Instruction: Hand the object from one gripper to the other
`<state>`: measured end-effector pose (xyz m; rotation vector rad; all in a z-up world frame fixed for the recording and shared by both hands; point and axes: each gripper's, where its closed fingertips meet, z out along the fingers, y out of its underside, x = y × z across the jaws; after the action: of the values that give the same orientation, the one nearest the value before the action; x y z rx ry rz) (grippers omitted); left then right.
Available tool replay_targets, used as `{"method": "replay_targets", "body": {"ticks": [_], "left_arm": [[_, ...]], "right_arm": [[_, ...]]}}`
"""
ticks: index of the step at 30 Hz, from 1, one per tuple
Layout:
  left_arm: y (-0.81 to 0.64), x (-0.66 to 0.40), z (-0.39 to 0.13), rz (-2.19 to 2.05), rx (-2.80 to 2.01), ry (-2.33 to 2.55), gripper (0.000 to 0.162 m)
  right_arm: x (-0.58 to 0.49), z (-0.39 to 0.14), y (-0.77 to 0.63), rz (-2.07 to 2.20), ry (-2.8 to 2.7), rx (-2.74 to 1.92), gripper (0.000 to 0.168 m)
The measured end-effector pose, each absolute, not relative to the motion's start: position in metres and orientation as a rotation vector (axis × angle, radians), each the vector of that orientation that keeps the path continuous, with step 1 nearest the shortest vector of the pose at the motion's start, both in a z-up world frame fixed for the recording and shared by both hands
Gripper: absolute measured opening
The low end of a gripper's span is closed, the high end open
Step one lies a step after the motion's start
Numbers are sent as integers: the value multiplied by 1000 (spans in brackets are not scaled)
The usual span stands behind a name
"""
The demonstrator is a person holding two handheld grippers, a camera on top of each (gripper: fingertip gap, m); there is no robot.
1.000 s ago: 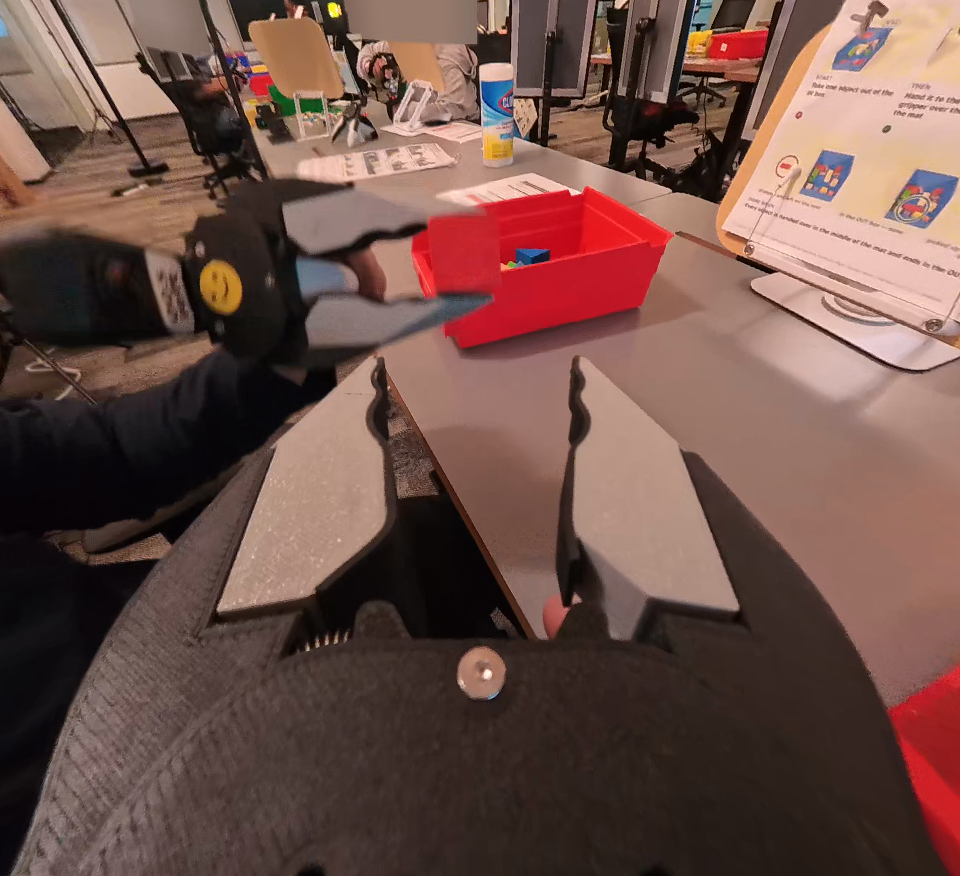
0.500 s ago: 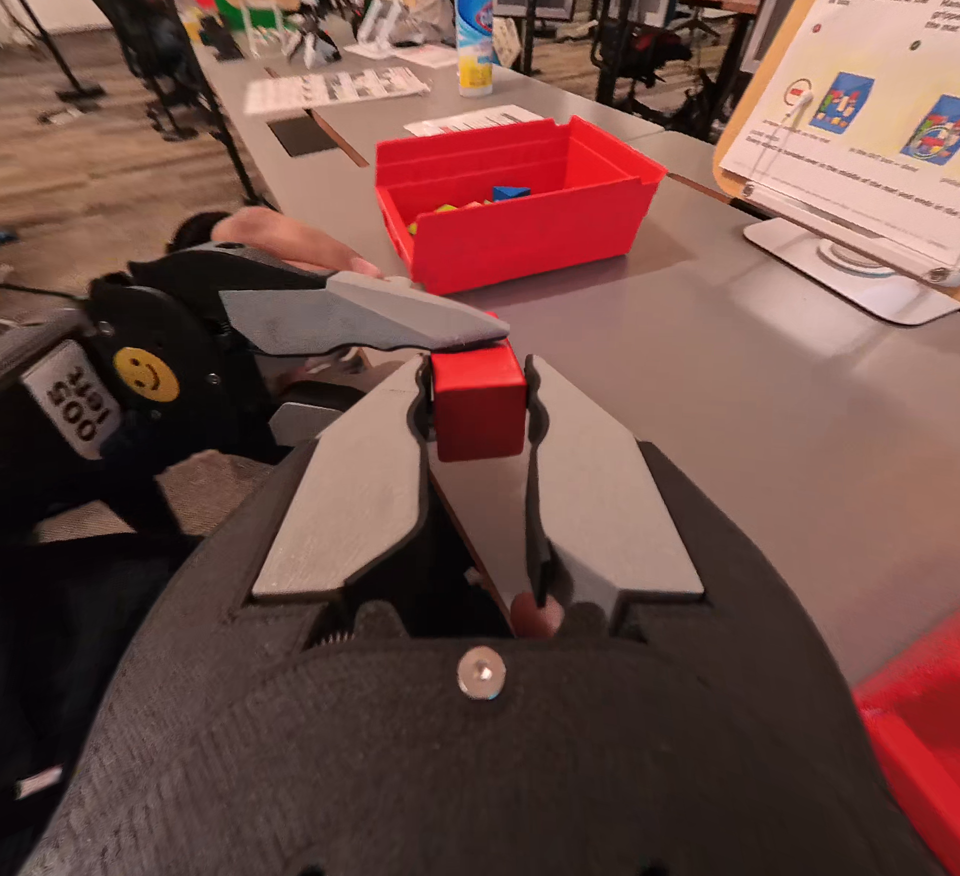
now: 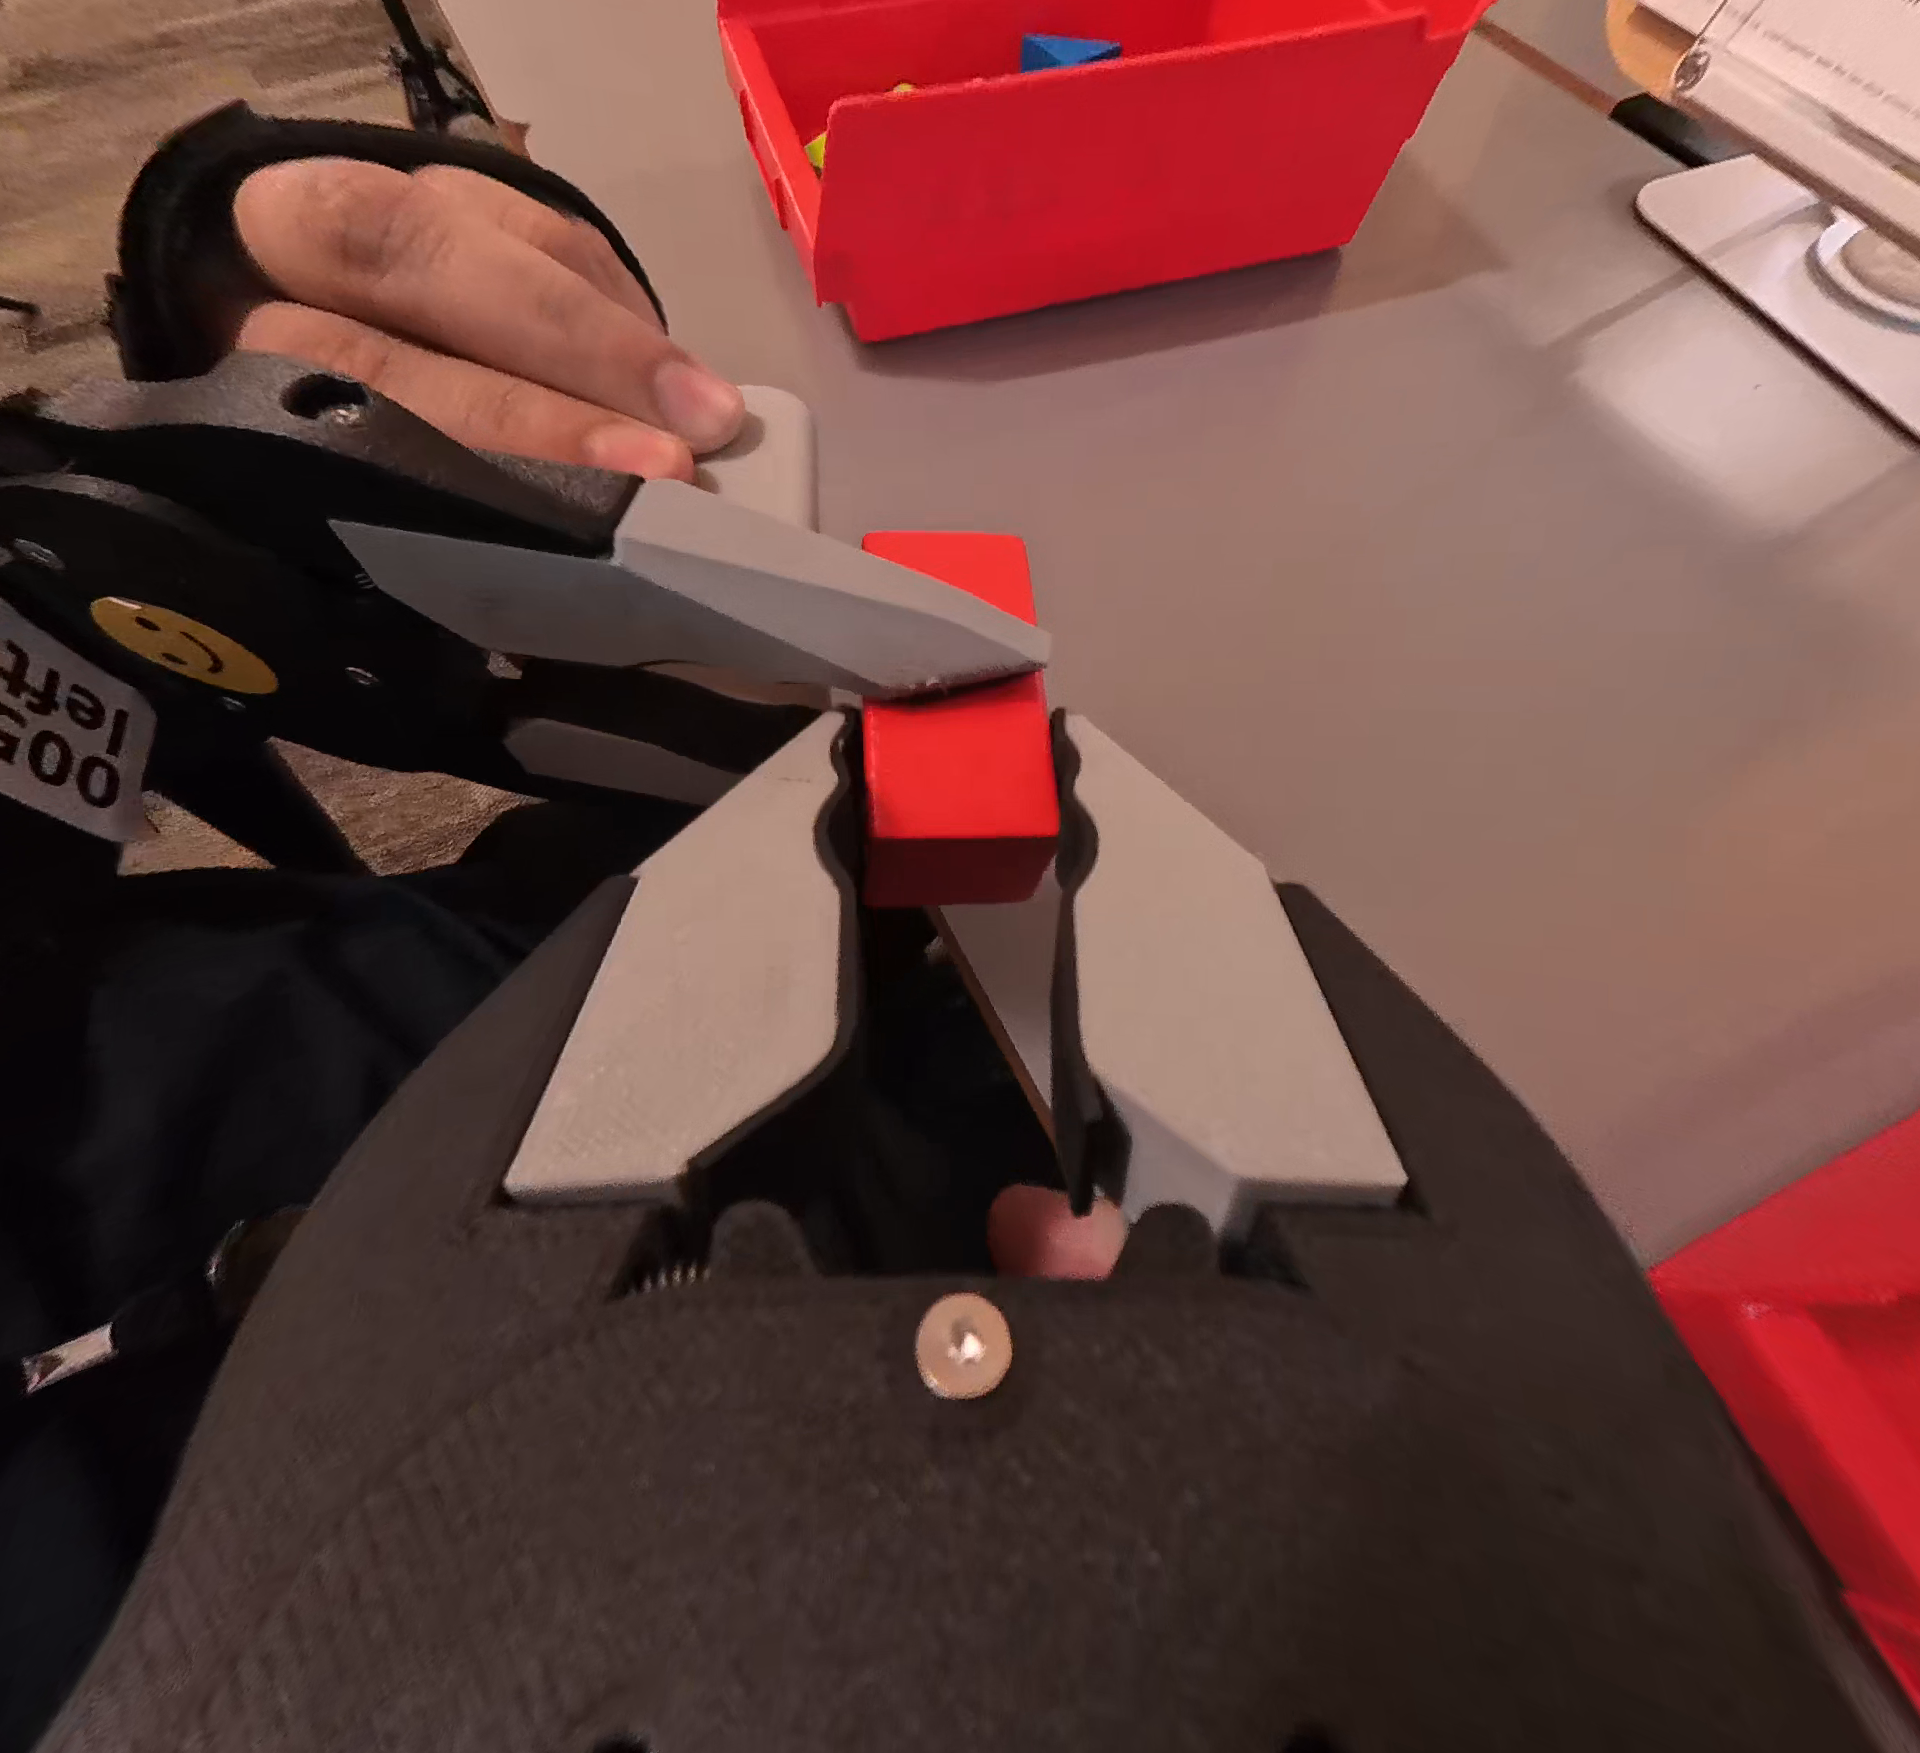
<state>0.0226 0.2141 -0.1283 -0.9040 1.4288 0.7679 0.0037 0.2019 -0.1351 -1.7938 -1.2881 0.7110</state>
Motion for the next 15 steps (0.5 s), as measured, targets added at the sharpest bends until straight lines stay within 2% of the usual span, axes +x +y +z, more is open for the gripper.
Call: {"method": "replay_targets", "body": {"ticks": [15], "left_arm": [[222, 11, -131, 703, -933, 1389, 32]], "right_arm": [[1, -139, 212, 860, -1226, -1819, 33]]}}
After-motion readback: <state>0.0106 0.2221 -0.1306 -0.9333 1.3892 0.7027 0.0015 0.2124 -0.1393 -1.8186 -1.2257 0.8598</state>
